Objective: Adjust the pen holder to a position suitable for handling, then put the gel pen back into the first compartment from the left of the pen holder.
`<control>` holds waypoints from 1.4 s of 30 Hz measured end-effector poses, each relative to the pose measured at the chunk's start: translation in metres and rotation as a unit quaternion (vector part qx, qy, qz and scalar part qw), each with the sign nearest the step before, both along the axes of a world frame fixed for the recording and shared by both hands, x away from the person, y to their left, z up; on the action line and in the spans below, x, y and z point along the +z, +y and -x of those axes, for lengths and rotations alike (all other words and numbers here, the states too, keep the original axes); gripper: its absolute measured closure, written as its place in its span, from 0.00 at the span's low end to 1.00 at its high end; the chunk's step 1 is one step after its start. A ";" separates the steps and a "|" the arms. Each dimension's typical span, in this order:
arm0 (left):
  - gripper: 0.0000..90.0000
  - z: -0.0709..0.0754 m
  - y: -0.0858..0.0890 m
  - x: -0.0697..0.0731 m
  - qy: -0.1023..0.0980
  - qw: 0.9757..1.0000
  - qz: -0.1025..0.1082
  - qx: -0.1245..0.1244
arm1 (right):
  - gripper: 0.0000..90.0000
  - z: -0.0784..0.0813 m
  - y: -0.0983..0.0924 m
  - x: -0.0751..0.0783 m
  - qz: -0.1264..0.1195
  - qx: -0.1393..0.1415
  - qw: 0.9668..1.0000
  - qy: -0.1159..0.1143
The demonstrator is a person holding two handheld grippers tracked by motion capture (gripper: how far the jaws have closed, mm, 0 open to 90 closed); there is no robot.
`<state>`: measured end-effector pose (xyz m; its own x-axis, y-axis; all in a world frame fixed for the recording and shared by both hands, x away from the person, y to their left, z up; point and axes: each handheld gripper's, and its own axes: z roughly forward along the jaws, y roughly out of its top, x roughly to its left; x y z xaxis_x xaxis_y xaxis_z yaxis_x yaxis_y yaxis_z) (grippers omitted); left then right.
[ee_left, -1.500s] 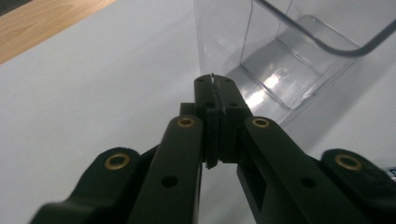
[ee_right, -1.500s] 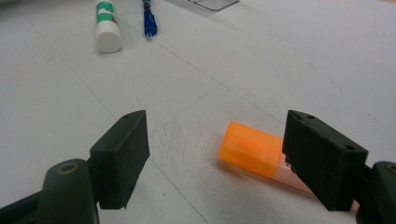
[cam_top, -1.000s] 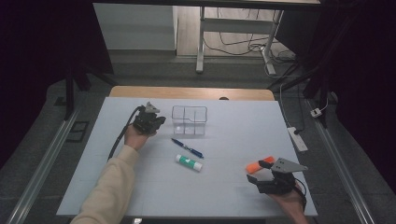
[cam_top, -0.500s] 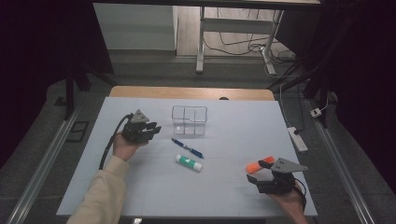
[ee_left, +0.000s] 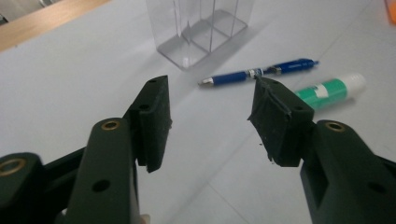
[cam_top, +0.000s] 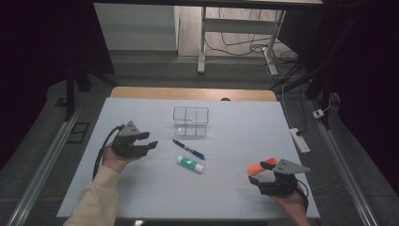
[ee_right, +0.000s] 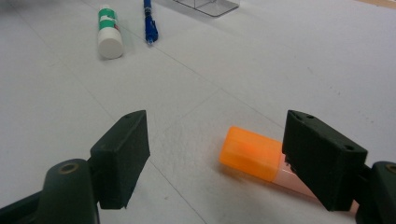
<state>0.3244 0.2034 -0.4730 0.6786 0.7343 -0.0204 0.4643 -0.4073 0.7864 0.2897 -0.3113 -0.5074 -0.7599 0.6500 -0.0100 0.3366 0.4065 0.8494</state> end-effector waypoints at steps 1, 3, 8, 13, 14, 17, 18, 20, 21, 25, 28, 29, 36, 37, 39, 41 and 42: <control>0.51 0.005 0.001 -0.001 0.002 1.000 0.001 0.000 | 0.25 0.000 0.000 0.000 0.000 0.000 1.000 0.000; 0.50 0.015 0.002 -0.005 0.006 1.000 -0.001 0.001 | 0.25 0.000 0.000 0.000 -0.001 0.000 1.000 0.001; 0.46 0.040 0.006 -0.015 0.009 1.000 -0.008 -0.001 | 0.25 -0.001 0.001 0.000 -0.003 0.002 1.000 -0.001; 0.44 0.059 0.009 -0.026 0.015 1.000 -0.009 0.006 | 0.25 -0.001 0.000 0.001 -0.004 -0.001 1.000 -0.002; 0.44 0.061 0.009 -0.028 0.016 1.000 -0.009 0.006 | 0.25 -0.001 0.000 0.001 -0.007 -0.001 1.000 -0.002; 0.43 0.069 0.010 -0.032 0.016 1.000 -0.011 0.006 | 0.26 -0.001 0.001 0.001 -0.004 -0.003 1.000 -0.001; 0.43 0.070 0.010 -0.033 0.016 1.000 -0.013 0.005 | 0.26 -0.001 0.001 0.001 -0.003 -0.002 1.000 -0.002; 0.42 0.071 0.010 -0.034 0.015 1.000 -0.015 0.005 | 0.26 -0.001 0.001 0.001 -0.006 0.000 1.000 -0.003; 0.42 0.070 0.009 -0.034 0.015 1.000 -0.015 0.005 | 0.26 -0.001 0.001 0.001 -0.004 0.001 1.000 -0.003; 0.40 0.068 0.008 -0.036 0.017 1.000 -0.018 0.003 | 0.26 -0.001 0.002 0.001 -0.010 0.000 1.000 -0.001; 0.40 0.067 0.007 -0.038 0.020 1.000 -0.024 0.002 | 0.26 -0.002 0.003 0.002 -0.012 0.002 1.000 0.002; 0.39 0.067 0.006 -0.038 0.021 0.999 -0.027 0.000 | 0.26 -0.002 0.003 0.002 -0.012 0.002 1.000 0.002; 0.39 0.068 0.007 -0.039 0.022 0.999 -0.028 0.002 | 0.26 -0.003 0.010 0.004 -0.012 0.010 1.000 -0.001; 0.39 0.068 0.007 -0.039 0.022 0.999 -0.028 0.002 | 0.26 -0.003 0.011 0.004 -0.011 0.012 1.000 -0.001; 0.39 0.068 0.007 -0.039 0.021 0.999 -0.028 0.002 | 0.26 -0.004 0.014 0.005 -0.013 0.015 1.000 0.001; 0.39 0.068 0.006 -0.039 0.020 0.999 -0.030 0.001 | 0.25 -0.004 0.018 0.006 -0.007 0.019 1.000 0.002; 0.39 0.068 0.006 -0.039 0.021 0.999 -0.030 0.002 | 0.25 -0.005 0.020 0.007 -0.006 0.022 1.000 0.003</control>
